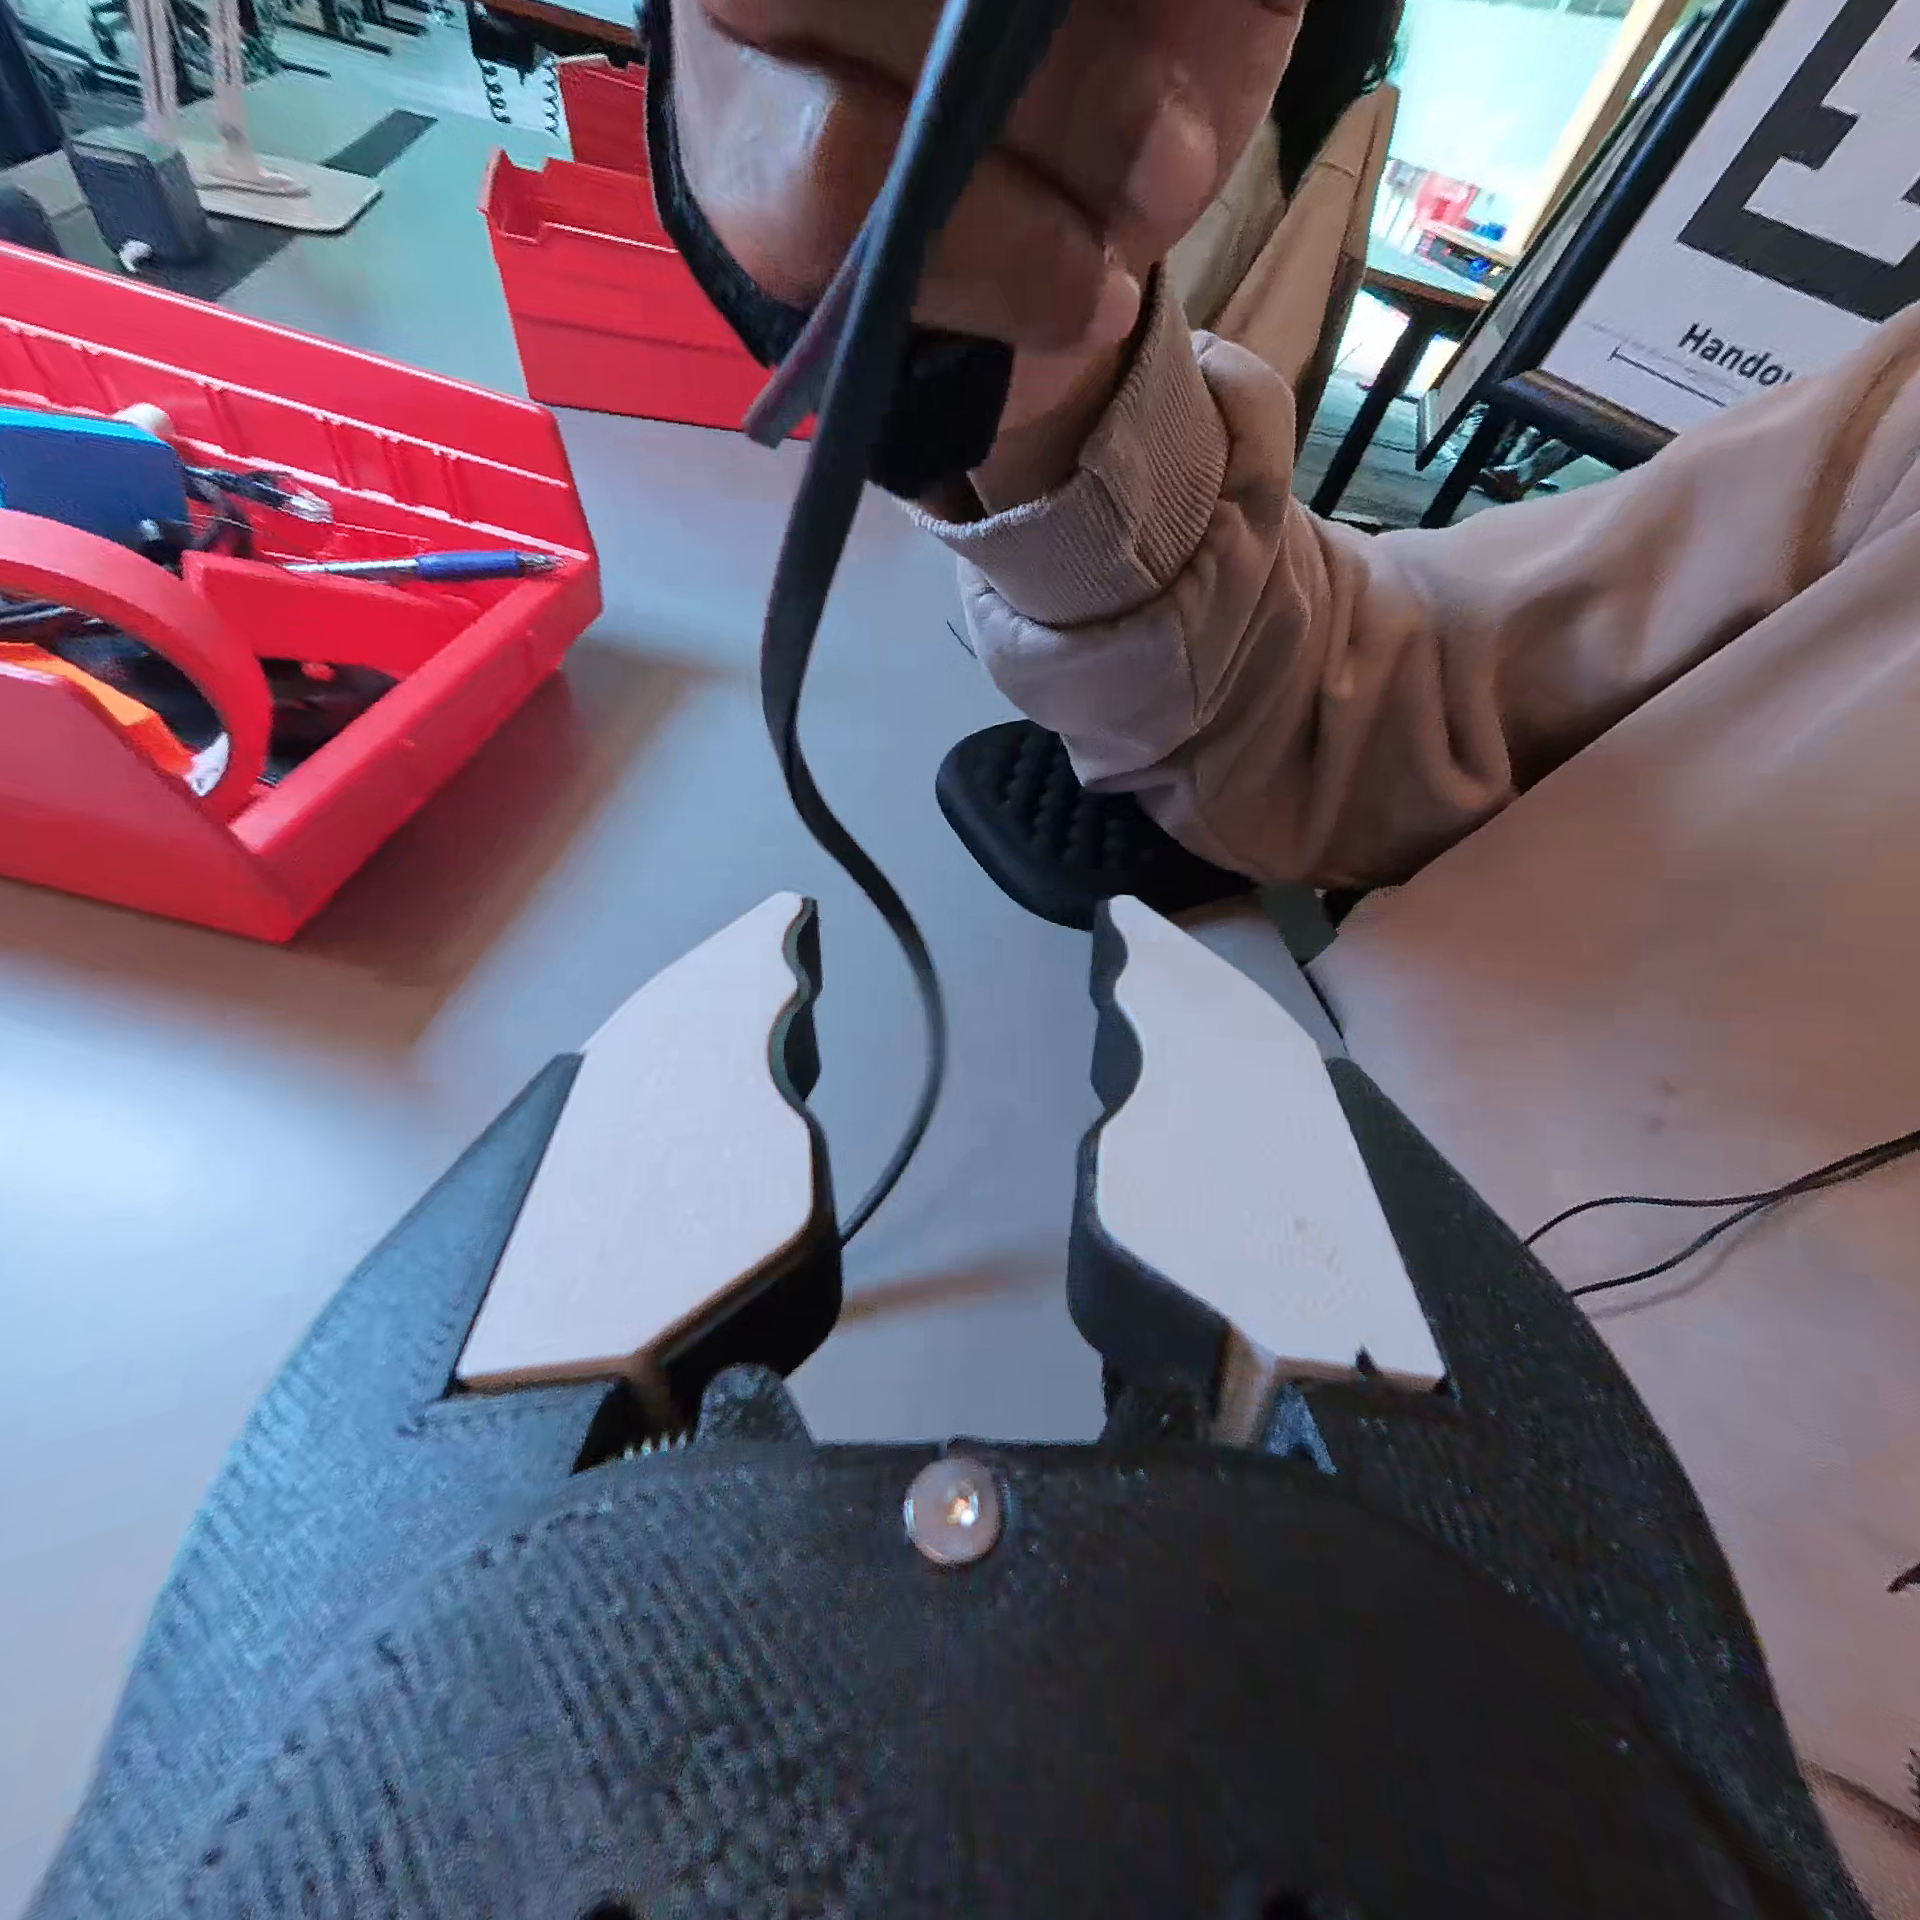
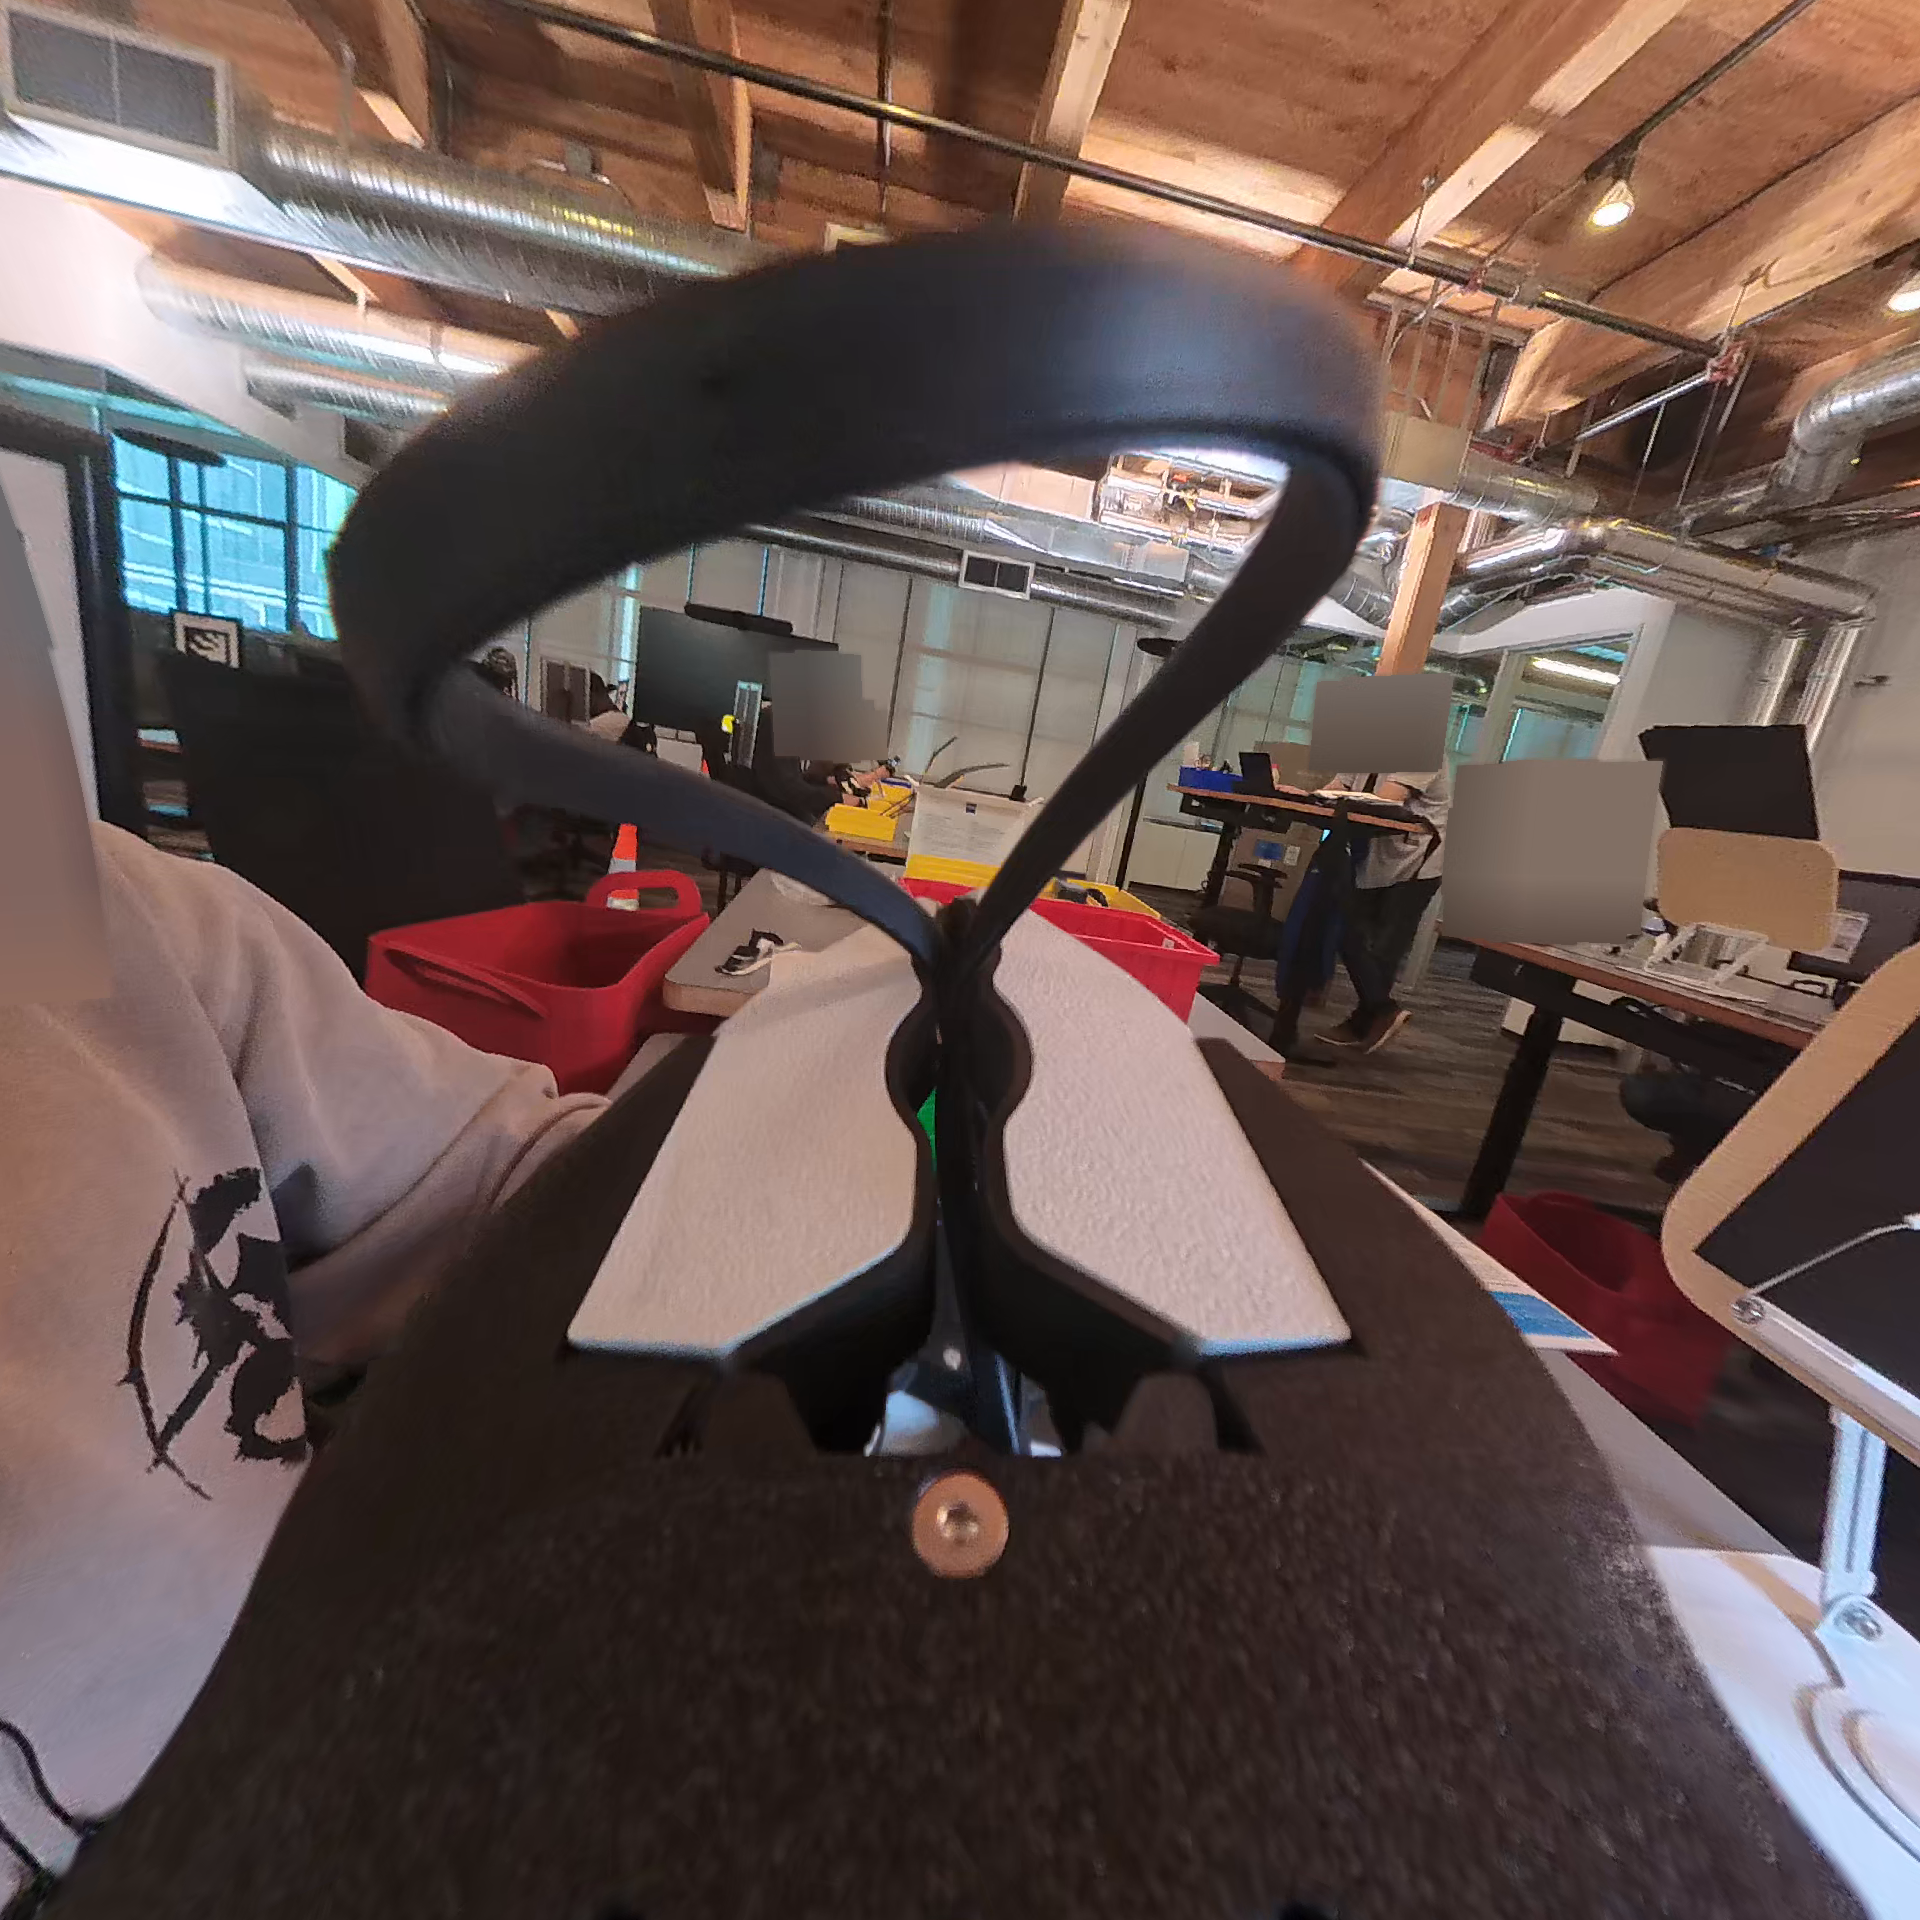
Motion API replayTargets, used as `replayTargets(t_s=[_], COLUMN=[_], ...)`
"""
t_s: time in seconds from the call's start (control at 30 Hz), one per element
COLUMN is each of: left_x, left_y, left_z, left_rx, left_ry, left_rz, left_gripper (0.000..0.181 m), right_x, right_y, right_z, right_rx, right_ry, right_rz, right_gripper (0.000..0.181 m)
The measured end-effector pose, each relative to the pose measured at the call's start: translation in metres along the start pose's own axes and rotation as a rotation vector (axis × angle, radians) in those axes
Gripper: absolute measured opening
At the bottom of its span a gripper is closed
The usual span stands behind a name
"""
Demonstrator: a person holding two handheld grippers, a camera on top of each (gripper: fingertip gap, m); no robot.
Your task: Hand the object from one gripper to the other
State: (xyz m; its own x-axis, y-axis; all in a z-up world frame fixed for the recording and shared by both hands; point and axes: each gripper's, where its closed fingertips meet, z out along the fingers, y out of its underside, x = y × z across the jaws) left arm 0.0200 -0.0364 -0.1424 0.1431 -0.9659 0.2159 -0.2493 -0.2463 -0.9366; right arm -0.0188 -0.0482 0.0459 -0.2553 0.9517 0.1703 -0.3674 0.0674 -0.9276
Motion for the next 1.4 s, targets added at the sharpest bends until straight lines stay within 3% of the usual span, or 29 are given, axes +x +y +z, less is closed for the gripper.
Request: replayTargets(t_s=[0.1,0.23,0.33,0.37,0.43,0.53,0.6,0.67,0.8,0.9,1.07,1.2,1.4], left_x=[-0.005,-0.004,-0.016,-0.014,0.000,0.014,0.012,0.005,-0.031,-0.045,-0.047,-0.037,-0.016], left_y=[0.014,0.014,0.009,0.008,0.005,0.004,0.018,0.023,-0.013,-0.045,-0.079,-0.088,-0.096], left_z=[0.008,0.013,0.011,0.010,0.010,0.015,0.018,0.015,-0.027,-0.072,-0.129,-0.132,-0.118], left_rx=[-0.040,-0.011,0.013,0.022,0.054,0.058,-0.040,-0.112,0.039,0.191,0.329,0.349,0.354], left_ry=[-0.033,-0.028,-0.109,-0.089,0.006,0.096,0.067,0.021,-0.199,-0.311,-0.469,-0.466,-0.406], left_rz=[0.076,0.094,0.083,0.075,0.058,0.033,0.075,0.093,0.038,0.016,0.089,0.140,0.229], left_gripper=[0.055,0.027,0.031,0.036,0.025,0.027,0.001,0.001,0.001,0.001,0.001,0.001,0.000], right_x=[-0.005,-0.011,-0.014,-0.015,-0.016,-0.015,-0.014,-0.011,-0.003,0.009,0.027,0.026,0.026], right_y=[0.003,0.003,-0.004,-0.006,-0.005,-0.003,-0.003,-0.004,-0.007,0.020,0.101,0.131,0.139], right_z=[0.004,0.008,0.007,0.007,0.008,0.008,0.007,0.004,-0.006,-0.010,-0.011,-0.001,0.004], right_rx=[0.006,0.024,0.059,0.069,0.067,0.056,0.055,0.043,-0.019,-0.204,-0.598,-0.670,-0.668], right_ry=[-0.025,-0.058,-0.078,-0.086,-0.087,-0.085,-0.081,-0.064,-0.026,0.039,0.112,0.119,0.132], right_rz=[0.024,0.057,0.087,0.096,0.094,0.091,0.089,0.065,0.005,-0.078,-0.217,-0.250,-0.208], right_gripper=[0.000,0.000,0.000,0.000,0.000,0.000,0.000,0.000,0.000,0.000,0.000,0.000,0.015])
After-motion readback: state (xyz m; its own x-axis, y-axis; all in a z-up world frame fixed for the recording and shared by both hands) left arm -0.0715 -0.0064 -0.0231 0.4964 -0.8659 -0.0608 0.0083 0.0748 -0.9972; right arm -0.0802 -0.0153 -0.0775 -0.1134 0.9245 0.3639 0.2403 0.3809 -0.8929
